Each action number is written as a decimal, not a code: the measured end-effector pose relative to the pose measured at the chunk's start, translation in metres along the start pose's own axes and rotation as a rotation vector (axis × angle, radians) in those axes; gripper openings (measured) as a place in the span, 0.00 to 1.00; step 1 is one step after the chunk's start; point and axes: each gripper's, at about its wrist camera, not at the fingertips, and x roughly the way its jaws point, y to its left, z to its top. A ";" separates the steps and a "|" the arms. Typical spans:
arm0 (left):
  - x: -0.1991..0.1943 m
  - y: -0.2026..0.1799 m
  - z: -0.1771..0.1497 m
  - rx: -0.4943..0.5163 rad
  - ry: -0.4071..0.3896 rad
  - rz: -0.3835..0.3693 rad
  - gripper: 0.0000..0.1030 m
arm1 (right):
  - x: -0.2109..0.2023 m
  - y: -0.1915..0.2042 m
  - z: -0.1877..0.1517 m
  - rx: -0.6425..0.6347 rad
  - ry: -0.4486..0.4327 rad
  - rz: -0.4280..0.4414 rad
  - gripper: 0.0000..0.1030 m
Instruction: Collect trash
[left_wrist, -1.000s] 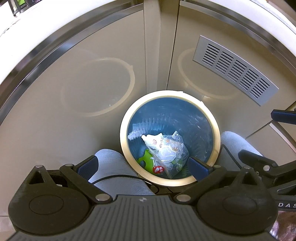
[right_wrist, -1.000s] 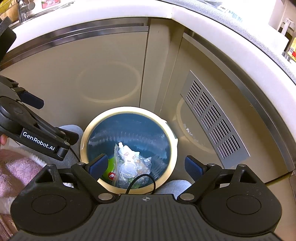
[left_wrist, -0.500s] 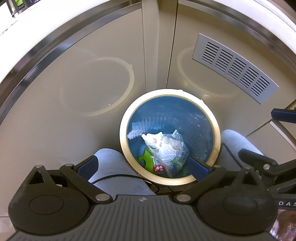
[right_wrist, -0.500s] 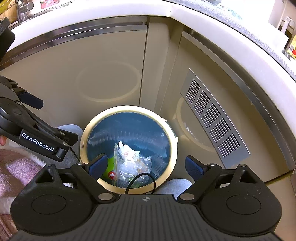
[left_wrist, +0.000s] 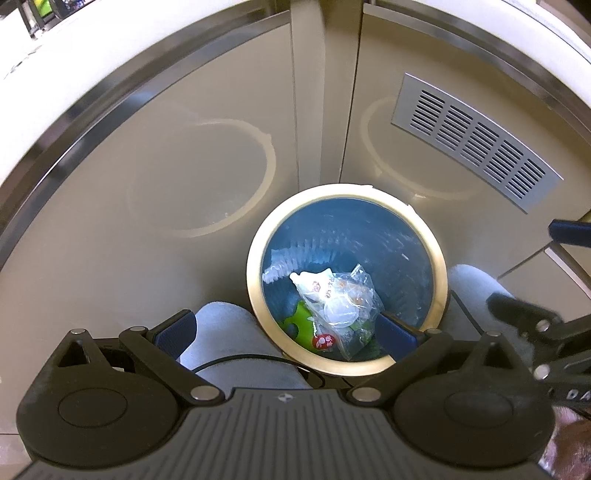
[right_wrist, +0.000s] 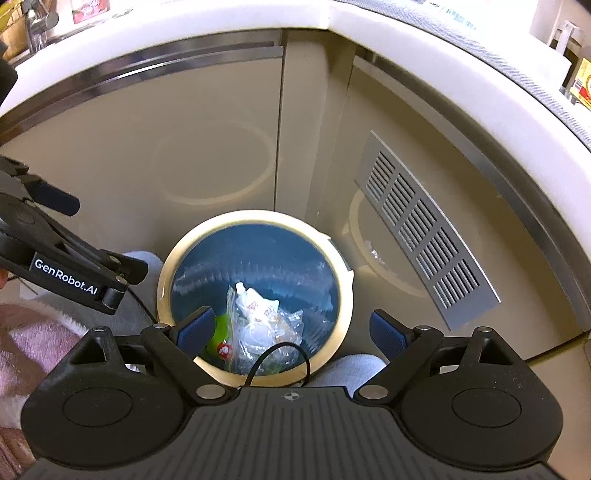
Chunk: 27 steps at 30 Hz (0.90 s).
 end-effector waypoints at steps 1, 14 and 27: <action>0.000 0.001 0.001 0.000 0.000 0.002 1.00 | -0.002 -0.001 0.001 0.004 -0.014 -0.002 0.89; -0.011 0.002 0.008 0.025 -0.039 0.026 1.00 | -0.073 -0.047 0.036 0.142 -0.258 0.143 0.89; -0.050 -0.015 0.047 0.121 -0.153 0.068 1.00 | -0.093 -0.170 0.110 0.294 -0.525 -0.157 0.93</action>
